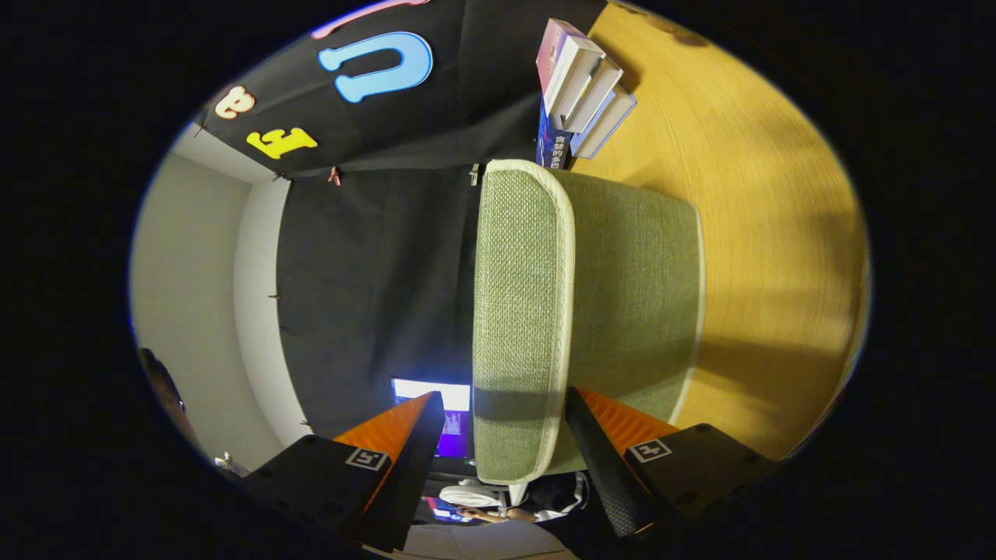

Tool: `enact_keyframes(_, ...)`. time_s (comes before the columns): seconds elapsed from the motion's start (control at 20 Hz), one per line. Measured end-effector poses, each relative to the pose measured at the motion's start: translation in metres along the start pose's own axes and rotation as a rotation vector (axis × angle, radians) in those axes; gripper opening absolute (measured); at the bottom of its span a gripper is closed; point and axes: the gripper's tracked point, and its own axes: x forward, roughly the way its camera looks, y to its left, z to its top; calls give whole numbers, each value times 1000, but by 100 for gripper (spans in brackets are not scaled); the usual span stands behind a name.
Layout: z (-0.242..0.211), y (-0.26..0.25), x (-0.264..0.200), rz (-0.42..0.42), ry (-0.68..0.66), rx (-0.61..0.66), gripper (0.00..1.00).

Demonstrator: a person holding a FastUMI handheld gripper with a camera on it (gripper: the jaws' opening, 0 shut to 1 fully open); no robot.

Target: Open the storage box then place both shoes into the box .Put the left shoe in first, then the right shoe, with the right side of both shoes facing outward in a uniform manner.

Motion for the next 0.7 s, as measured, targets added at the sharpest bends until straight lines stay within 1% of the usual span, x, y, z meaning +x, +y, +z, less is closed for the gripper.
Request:
enact_keyframes(0.05, 1, -11, 1, -18, -4, -3, 85)
enact_keyframes(0.1, -1, -15, 2, 3, 2, 37, 74)
enact_keyframes(0.15, -4, -10, -4, 22, -1, 46, 63)
enact_keyframes(0.2, 1, -11, -9, 31, -6, 23, 53)
enact_keyframes(0.25, 7, -7, -10, 47, -39, 15, 39)
enact_keyframes(0.35, 6, 2, -11, 34, -53, -6, 11)
enact_keyframes(0.4, 5, 11, -11, 21, -57, -13, 10)
enact_keyframes(0.45, 4, 26, -15, 25, -65, -33, 5)
enact_keyframes(0.6, 7, 69, -10, 18, -98, -116, 5)
enact_keyframes(0.7, 13, 99, 4, 14, -127, -167, 5)
